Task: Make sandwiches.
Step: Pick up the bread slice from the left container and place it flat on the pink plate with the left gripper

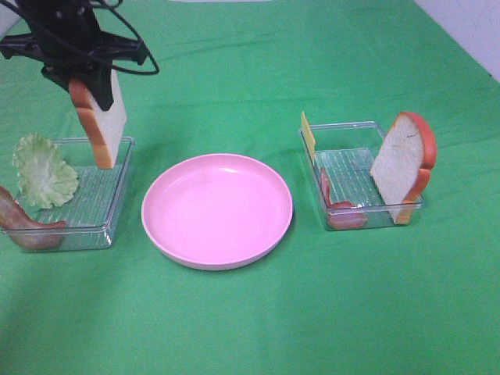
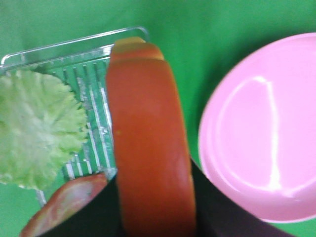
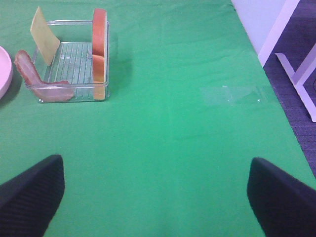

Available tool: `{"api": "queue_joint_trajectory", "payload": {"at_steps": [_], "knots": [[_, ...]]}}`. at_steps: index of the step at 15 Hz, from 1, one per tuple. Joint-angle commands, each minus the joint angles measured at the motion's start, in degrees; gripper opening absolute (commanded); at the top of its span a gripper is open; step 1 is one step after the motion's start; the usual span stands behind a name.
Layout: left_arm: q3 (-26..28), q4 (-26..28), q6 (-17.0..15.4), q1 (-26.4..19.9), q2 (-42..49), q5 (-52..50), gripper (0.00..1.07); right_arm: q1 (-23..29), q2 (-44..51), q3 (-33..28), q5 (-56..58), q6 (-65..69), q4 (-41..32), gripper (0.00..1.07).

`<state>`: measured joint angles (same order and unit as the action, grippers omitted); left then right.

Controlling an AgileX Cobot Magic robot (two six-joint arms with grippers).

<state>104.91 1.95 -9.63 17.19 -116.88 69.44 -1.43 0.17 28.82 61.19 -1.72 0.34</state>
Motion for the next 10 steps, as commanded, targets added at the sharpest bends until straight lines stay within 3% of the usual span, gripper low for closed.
{"api": "queue_joint_trajectory", "payload": {"at_steps": [1, 2, 5, 8, 10], "knots": [[-0.06, 11.12, 2.41, 0.00, 3.38, 3.15, 0.06, -0.11, -0.17, 0.00, -0.63, 0.69, 0.11, 0.97], [-1.49, 15.87, 4.35, 0.63, 4.30, 0.69, 0.06, -0.11, -0.17, 0.00, -0.63, 0.69, 0.11, 0.97], [-14.15, 28.19, 10.26, 3.21, 4.47, -12.20, 0.06, -0.11, -0.17, 0.00, -0.63, 0.69, 0.11, 0.97], [-20.00, 31.74, 14.04, 4.53, 4.13, -22.12, 0.06, -0.11, -0.17, 0.00, -0.63, 0.69, 0.11, 0.97], [-20.86, 33.80, 14.61, 5.04, 2.46, -24.41, 0.06, -0.11, -0.17, 0.00, -0.63, 0.69, 0.11, 0.97]]}}
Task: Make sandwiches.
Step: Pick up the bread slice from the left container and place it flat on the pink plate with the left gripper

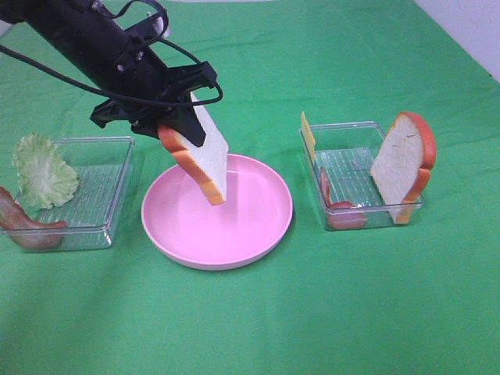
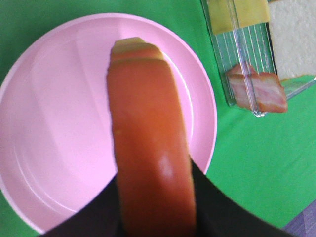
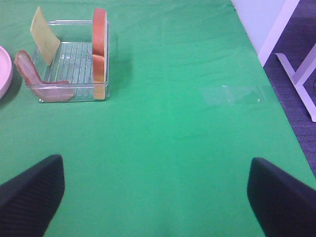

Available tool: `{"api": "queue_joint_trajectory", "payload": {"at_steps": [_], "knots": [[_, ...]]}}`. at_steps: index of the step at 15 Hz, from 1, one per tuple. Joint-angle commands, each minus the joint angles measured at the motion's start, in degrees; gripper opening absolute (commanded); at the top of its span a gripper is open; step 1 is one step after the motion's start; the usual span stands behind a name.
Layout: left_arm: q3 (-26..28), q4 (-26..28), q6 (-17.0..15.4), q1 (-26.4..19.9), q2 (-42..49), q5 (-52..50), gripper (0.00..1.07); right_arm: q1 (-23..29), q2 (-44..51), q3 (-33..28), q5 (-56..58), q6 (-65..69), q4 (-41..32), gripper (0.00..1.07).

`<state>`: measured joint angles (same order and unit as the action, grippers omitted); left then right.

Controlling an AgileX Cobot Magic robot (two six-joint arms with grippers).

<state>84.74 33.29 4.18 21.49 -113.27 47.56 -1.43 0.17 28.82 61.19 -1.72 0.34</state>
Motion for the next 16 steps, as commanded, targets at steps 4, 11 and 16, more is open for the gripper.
{"api": "queue_joint_trajectory", "payload": {"at_steps": [4, 11, 16], "knots": [[1.03, 9.74, 3.95, 4.35, -7.68, -3.72, 0.06, -0.11, -0.17, 0.00, -0.63, 0.63, 0.11, 0.97], [1.09, 10.31, 3.61, 5.10, -11.17, -4.35, 0.18, -0.11, -0.17, 0.00, -0.63, 0.63, 0.11, 0.97], [2.23, 5.73, 3.84, 5.04, -10.08, -3.67, 0.75, -0.11, -0.17, 0.00, -0.63, 0.63, 0.11, 0.97]]}}
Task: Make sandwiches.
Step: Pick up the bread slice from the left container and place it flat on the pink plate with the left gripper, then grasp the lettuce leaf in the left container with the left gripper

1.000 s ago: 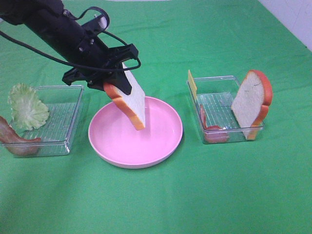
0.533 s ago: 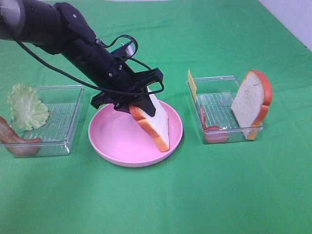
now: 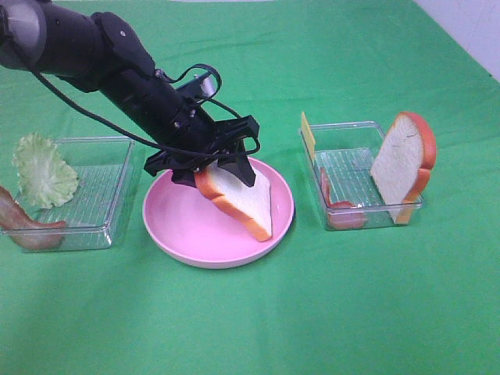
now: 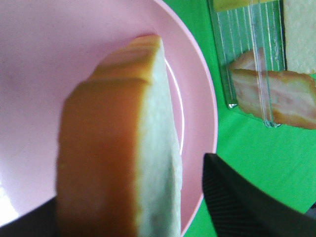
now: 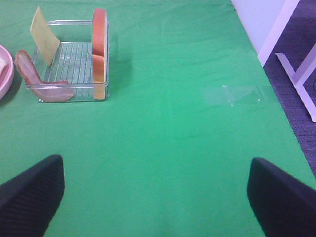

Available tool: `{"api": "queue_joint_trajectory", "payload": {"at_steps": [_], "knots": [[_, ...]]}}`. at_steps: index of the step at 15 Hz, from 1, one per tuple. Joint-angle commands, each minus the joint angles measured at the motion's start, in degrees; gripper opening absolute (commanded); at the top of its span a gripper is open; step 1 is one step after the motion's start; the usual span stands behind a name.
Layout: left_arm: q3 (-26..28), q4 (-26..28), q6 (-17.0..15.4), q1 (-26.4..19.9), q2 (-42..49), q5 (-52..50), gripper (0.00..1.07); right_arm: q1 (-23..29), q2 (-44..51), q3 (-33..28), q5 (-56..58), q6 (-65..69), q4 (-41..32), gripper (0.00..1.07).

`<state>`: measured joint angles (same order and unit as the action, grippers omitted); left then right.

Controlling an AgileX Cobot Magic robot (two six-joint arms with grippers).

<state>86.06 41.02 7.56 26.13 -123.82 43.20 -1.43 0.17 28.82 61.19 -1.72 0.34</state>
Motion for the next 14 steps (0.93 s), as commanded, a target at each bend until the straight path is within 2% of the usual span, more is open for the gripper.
{"api": "queue_joint_trajectory", "payload": {"at_steps": [1, 4, 6, 7, 9, 13, 14], "knots": [[1.32, -4.58, 0.34, 0.40, 1.20, 1.83, 0.87, -0.11, -0.17, 0.00, -0.63, 0.63, 0.11, 0.97], [1.38, -10.89, -2.35, 0.40, 3.04, 5.04, 0.90, -0.11, -0.17, 0.00, -0.63, 0.63, 0.11, 0.97], [1.83, -18.74, -6.53, 0.40, 5.10, 7.51, 0.90, -0.11, -0.17, 0.00, -0.63, 0.63, 0.11, 0.97], [2.01, -26.13, -9.11, 0.40, 7.96, 10.43, 0.90, -0.11, -0.17, 0.00, -0.63, 0.63, 0.11, 0.97], [2.01, -29.16, -10.83, 0.40, 9.74, 11.75, 0.90, -0.11, -0.17, 0.00, -0.63, 0.63, 0.11, 0.97], [2.01, -33.06, -10.83, 0.00, 13.29, 17.25, 0.90, -0.11, -0.17, 0.00, -0.63, 0.63, 0.11, 0.97], [2.01, -36.78, -10.83, -2.18, 15.18, 21.60, 0.90, -0.11, -0.17, 0.00, -0.63, 0.63, 0.11, 0.97]]}}
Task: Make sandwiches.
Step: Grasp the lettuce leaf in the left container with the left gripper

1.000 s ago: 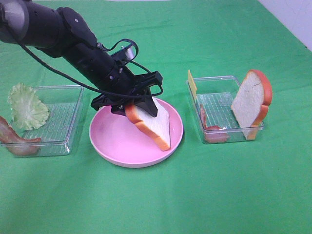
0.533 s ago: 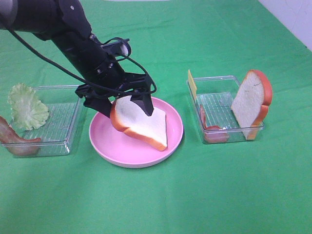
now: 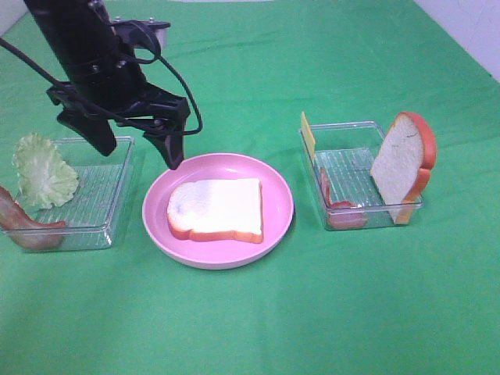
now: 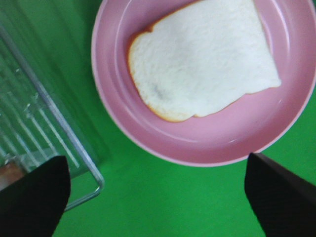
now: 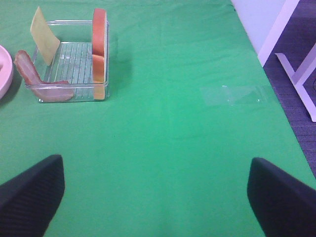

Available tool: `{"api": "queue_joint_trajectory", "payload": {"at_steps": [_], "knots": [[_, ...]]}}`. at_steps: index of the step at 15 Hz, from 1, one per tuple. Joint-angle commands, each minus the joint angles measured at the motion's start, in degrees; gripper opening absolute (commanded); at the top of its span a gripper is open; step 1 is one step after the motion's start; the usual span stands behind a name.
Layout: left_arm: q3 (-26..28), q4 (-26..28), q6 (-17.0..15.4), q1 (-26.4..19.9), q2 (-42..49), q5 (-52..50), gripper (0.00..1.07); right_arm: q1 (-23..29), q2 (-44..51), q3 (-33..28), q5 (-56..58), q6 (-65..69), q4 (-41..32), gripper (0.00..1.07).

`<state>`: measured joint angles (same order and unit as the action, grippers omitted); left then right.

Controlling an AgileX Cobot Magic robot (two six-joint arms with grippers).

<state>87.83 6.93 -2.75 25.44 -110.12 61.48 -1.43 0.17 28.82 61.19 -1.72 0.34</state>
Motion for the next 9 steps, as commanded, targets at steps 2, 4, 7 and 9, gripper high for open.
{"api": "queue_joint_trajectory", "payload": {"at_steps": [2, 4, 7, 9], "knots": [[0.23, -3.84, -0.52, -4.81, 3.15, 4.93, 0.90, -0.11, -0.17, 0.00, -0.63, 0.63, 0.11, 0.97], [0.23, -4.07, 0.40, -11.12, 5.10, 6.42, 0.90, -0.11, -0.17, 0.00, -0.63, 0.63, 0.11, 0.97], [0.69, -4.98, 3.55, -22.12, 4.81, 3.21, 0.90, -0.11, -0.17, 0.00, -0.63, 0.63, 0.11, 0.97], [0.80, -5.10, 3.72, -24.41, 3.09, 1.83, 0.90, -0.11, -0.17, 0.00, -0.63, 0.63, 0.11, 0.97]]}}
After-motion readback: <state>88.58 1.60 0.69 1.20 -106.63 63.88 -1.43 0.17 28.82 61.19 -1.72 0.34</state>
